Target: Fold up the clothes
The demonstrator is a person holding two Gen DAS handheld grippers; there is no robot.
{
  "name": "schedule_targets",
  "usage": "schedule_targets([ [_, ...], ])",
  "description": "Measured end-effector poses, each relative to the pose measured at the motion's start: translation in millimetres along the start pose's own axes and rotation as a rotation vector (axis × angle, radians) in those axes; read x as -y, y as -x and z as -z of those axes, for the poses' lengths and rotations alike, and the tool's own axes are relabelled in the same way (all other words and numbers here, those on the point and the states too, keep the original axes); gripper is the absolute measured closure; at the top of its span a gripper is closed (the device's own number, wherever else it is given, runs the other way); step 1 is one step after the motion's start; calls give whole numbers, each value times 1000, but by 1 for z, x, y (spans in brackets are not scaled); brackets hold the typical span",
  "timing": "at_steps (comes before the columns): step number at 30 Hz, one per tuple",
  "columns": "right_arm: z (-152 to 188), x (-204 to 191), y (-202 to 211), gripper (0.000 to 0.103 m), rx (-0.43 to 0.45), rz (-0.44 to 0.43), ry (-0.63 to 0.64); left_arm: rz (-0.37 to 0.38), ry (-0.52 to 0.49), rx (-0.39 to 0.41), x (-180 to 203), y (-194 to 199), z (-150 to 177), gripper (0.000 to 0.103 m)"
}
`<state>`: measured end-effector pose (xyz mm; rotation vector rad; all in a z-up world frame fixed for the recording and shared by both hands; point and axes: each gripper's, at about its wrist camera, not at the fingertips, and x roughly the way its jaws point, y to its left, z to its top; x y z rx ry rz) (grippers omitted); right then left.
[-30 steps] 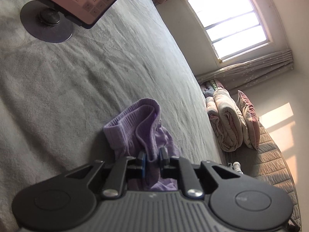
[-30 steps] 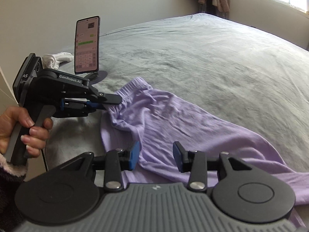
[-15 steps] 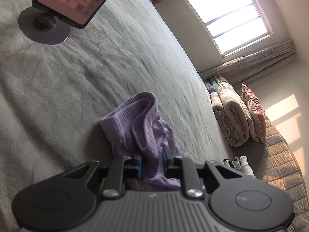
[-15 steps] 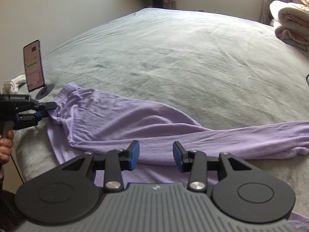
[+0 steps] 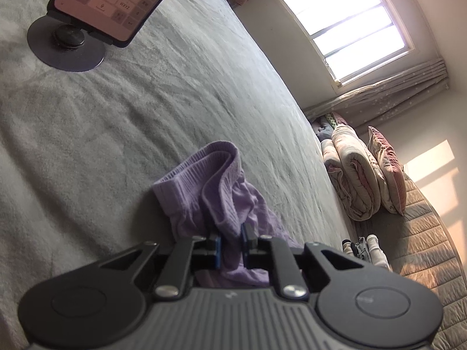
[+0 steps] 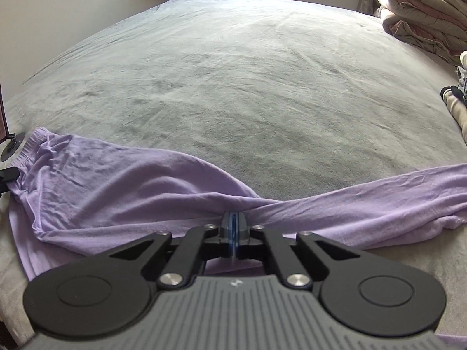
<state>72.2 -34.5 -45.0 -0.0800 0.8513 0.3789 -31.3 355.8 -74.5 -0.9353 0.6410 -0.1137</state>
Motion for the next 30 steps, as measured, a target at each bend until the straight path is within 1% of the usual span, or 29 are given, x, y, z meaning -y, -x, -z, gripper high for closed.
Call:
schedule_targets([
  [3, 0, 2, 13, 103, 36, -1, 3, 32, -13, 21, 3, 5, -2, 96],
  [6, -1, 4, 27, 103, 64, -1, 1, 57, -24, 38, 6, 8, -3, 97],
  [13, 1, 2, 66, 103, 145, -3, 9, 62, 2, 67, 0, 14, -11, 97],
  [20, 14, 2, 113, 103, 228, -10, 1, 99, 22, 71, -6, 23, -21, 97],
  [26, 45, -5, 128, 103, 209, -36, 10, 80, 23, 41, -13, 21, -23, 97],
  [28, 54, -8, 124, 103, 187, -47, 13, 63, 16, 29, -13, 21, -22, 97],
  [30, 61, -10, 119, 103, 163, -51, 15, 19, 2, 21, -12, 21, -20, 97],
])
